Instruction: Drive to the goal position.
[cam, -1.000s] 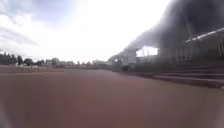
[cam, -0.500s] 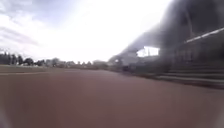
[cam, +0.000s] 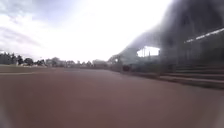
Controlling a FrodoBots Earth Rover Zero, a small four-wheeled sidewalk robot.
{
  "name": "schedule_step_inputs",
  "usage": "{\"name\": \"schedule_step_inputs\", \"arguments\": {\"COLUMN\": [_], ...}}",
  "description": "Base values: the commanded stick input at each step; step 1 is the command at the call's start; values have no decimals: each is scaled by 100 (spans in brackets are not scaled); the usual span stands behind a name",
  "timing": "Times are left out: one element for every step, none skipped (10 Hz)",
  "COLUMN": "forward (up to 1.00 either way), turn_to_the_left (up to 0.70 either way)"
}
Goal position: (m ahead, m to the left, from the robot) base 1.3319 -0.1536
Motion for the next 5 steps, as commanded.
{"name": "schedule_step_inputs", "arguments": {"forward": [70,70,70,70,70], "turn_to_the_left": [0,0,0,0,0]}}
